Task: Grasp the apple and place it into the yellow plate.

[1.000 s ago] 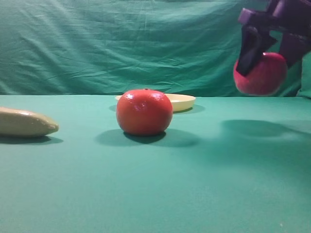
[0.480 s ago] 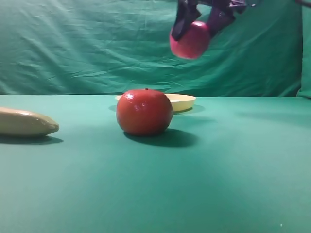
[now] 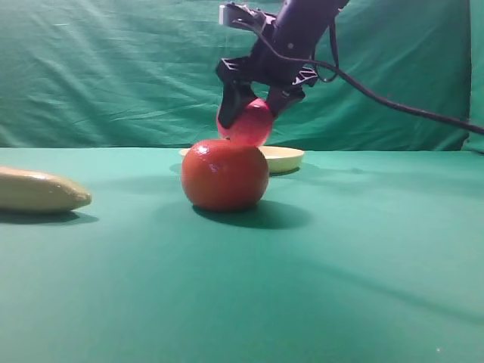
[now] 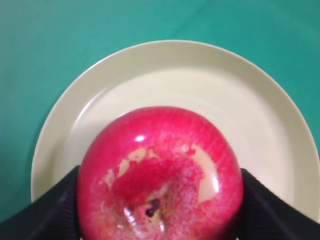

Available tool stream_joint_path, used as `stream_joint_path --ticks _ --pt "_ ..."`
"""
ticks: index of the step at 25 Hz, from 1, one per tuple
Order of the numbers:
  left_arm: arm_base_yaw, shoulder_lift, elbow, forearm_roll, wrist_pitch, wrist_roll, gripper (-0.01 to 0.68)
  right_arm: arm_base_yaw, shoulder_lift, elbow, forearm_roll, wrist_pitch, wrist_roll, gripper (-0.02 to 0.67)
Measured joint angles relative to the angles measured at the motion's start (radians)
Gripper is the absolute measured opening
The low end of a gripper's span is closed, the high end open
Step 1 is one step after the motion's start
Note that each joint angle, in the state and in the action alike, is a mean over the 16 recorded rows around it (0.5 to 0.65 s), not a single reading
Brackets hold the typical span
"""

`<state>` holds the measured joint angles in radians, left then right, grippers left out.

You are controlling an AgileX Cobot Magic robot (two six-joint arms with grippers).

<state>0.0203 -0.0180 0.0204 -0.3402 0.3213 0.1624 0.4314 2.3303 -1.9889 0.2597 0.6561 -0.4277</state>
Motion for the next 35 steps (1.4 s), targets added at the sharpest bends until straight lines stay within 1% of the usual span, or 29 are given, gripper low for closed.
stream_joint_path --ticks 8,10,11,13,15,19,24,27,30,35 --pt "0.0 0.0 0.0 0.0 0.0 0.0 0.157 0.0 -0.019 -0.011 -0.003 0.017 -0.008 0.626" --pt "0.0 0.0 0.0 0.0 0.0 0.0 0.157 0.0 -0.037 -0.017 -0.007 0.029 -0.009 0.627" --pt "0.0 0.0 0.0 0.0 0.0 0.0 0.157 0.0 -0.049 -0.02 -0.009 0.037 -0.009 0.616" --pt "0.0 0.0 0.0 0.0 0.0 0.0 0.157 0.0 -0.076 -0.026 -0.015 0.057 -0.009 0.572" --pt "0.0 0.0 0.0 0.0 0.0 0.0 0.157 0.0 -0.109 -0.032 -0.02 0.084 -0.009 0.507" --pt "0.0 0.0 0.0 0.0 0.0 0.0 0.157 0.0 -0.19 -0.044 -0.034 0.15 0.008 0.352" --pt "0.0 0.0 0.0 0.0 0.0 0.0 0.157 0.0 -0.298 -0.051 -0.065 0.252 0.072 0.151" --pt "0.0 0.0 0.0 0.0 0.0 0.0 0.157 0.0 -0.357 -0.052 -0.082 0.317 0.119 0.059" --pt "0.0 0.0 0.0 0.0 0.0 0.0 0.157 0.0 -0.41 -0.052 -0.098 0.373 0.167 0.012" --pt "0.0 0.0 0.0 0.0 0.0 0.0 0.157 0.0 -0.5 -0.024 -0.122 0.43 0.232 0.0"
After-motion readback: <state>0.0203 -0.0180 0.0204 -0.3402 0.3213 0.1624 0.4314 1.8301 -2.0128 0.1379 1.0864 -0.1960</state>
